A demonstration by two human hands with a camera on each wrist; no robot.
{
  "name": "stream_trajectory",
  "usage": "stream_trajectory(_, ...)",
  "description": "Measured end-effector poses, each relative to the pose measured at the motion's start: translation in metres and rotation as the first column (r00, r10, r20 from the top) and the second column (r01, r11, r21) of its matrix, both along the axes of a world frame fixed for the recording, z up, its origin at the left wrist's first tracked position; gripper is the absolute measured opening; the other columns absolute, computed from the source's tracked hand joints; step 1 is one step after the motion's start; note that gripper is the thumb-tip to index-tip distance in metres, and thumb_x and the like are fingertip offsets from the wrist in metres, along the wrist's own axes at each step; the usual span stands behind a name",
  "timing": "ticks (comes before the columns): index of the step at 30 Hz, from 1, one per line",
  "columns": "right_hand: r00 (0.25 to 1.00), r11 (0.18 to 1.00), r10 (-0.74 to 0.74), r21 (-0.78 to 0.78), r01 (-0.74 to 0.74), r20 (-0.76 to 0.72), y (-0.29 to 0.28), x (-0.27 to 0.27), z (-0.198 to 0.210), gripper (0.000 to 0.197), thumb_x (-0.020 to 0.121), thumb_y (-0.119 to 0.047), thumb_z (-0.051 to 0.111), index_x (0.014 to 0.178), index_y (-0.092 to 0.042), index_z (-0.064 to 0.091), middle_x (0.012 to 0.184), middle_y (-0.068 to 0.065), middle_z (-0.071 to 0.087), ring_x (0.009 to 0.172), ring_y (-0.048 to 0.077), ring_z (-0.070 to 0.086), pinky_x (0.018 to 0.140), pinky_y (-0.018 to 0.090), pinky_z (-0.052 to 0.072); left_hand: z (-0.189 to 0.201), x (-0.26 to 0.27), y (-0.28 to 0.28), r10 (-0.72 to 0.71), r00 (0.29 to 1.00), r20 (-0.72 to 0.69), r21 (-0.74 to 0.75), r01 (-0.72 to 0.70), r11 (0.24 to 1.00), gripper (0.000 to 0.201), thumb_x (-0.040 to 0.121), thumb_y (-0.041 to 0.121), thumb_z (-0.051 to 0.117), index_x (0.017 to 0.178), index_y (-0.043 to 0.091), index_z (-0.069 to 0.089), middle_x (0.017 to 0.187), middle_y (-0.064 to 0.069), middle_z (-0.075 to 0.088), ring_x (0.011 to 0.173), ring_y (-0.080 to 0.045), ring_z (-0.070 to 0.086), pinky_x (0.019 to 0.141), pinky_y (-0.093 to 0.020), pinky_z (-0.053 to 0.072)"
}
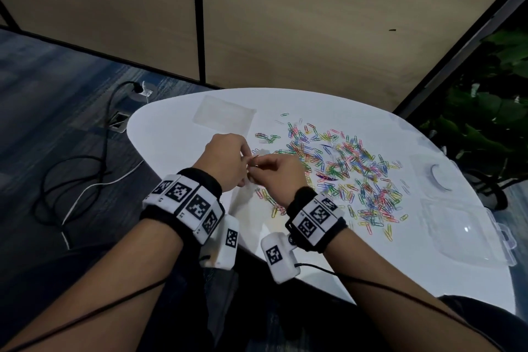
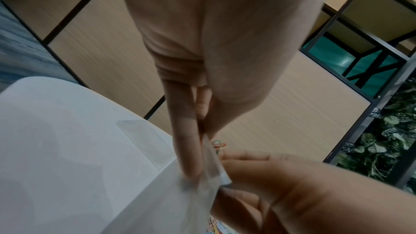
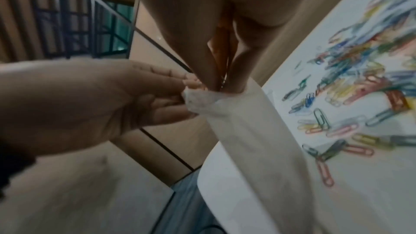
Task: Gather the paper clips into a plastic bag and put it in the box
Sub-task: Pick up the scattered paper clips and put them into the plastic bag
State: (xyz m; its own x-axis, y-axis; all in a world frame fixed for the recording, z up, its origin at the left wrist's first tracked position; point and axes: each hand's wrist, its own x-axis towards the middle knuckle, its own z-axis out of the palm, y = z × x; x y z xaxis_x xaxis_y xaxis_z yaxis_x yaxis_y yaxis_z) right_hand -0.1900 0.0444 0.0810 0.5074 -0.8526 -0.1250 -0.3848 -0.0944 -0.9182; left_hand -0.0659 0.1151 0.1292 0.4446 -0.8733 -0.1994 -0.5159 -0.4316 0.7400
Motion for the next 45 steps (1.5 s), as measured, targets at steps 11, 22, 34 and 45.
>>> stream_trajectory(11,0.986,0.987,0.15,0.042,-0.153,0.067,-0.037,0.002,0.018,0.031,0.088,0.01,0.046,0.095,0.0,0.075,0.094,0.018,0.073,0.079,0.022,0.071,0.077,0.028,0.06,0.006,0.033,0.007,0.215,0.967,0.138,0.0,-0.217,0.976,0.021,0.092,-0.002,0.054,0.093,0.015,0.067,0.095,-0.016,0.073,0.089,-0.036,0.074,0.081,-0.043,0.064)
stream_trajectory(22,0.222,0.333,0.238,-0.135,-0.933,-0.946,-0.024,-0.02,-0.086,0.064,0.1,-0.018,0.041,0.154,-0.022,0.007,0.163,0.008,0.002,0.149,0.032,0.01,0.116,0.057,0.018,0.01,0.041,0.013,0.228,0.97,0.087,-0.018,-0.227,0.974,0.017,0.095,0.002,0.061,0.085,0.014,0.065,0.092,-0.018,0.073,0.067,-0.028,0.078,0.078,-0.039,0.066)
stream_trajectory(34,0.215,0.327,0.163,-0.153,-0.932,-0.963,-0.033,-0.044,-0.107,0.044,0.044,-0.003,0.087,0.082,-0.009,0.065,0.078,0.01,0.062,0.065,0.025,0.062,0.045,0.026,0.043,0.015,0.022,0.008,0.142,0.988,0.059,0.045,-0.145,0.988,0.015,0.096,0.001,0.057,0.092,0.01,0.068,0.079,-0.018,0.077,0.081,-0.031,0.077,0.083,-0.042,0.064)
stream_trajectory(45,0.912,0.995,-0.007,-0.094,-0.035,-0.41,-0.091,-0.057,-0.033,0.015,0.084,-0.013,0.073,0.098,-0.015,0.075,0.091,-0.003,0.074,0.075,0.007,0.068,0.076,0.02,0.056,0.012,0.008,-0.006,0.081,0.993,0.08,0.081,-0.087,0.993,0.022,0.097,0.004,0.058,0.08,0.018,0.061,0.081,-0.015,0.076,0.071,-0.029,0.078,0.079,-0.042,0.065)
